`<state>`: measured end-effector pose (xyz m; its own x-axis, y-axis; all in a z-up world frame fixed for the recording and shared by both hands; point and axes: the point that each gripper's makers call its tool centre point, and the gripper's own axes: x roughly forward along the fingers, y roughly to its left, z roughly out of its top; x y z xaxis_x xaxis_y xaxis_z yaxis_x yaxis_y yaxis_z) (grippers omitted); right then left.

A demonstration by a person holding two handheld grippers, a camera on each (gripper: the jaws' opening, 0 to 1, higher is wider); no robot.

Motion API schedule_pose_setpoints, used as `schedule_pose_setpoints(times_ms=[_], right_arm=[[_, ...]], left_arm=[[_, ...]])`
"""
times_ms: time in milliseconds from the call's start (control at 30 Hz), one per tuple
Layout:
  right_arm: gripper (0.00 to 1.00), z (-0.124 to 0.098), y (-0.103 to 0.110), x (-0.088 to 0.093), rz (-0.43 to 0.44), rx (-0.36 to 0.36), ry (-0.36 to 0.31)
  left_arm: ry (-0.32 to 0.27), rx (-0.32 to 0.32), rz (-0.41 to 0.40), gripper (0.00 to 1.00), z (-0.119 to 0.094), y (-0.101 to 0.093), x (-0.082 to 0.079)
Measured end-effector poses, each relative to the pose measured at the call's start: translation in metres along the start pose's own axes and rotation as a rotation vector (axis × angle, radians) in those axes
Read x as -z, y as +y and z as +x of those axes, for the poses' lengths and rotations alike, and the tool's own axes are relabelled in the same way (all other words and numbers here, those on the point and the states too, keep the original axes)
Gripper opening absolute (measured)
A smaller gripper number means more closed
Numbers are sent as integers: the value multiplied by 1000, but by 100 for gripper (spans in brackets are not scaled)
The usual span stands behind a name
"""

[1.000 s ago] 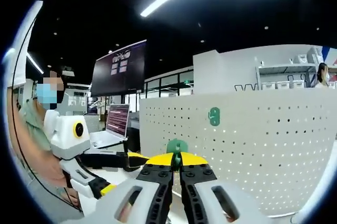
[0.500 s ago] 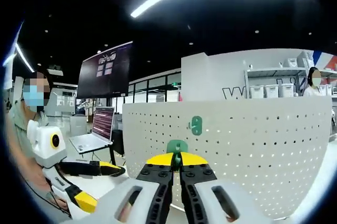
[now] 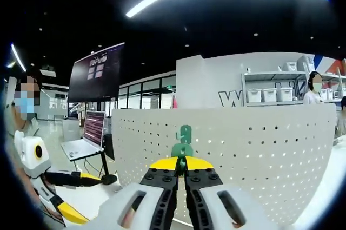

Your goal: Insert the hook assembly into the mounting plate slot until the hook locks in place.

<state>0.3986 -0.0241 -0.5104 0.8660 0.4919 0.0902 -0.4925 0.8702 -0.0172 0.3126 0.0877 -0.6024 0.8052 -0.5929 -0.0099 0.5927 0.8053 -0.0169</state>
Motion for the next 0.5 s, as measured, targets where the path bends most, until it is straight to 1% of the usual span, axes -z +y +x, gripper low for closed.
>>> schedule_pose_setpoints(times_ms=[233,500], right_arm=[[1,10,-4,-4,-16,22,-2],[1,19,-14,-9,-12,66,-17]], left_arm=[[-11,-18,-11,72,-3,6,0],[-10,-23,-15,71,-5,7,3]])
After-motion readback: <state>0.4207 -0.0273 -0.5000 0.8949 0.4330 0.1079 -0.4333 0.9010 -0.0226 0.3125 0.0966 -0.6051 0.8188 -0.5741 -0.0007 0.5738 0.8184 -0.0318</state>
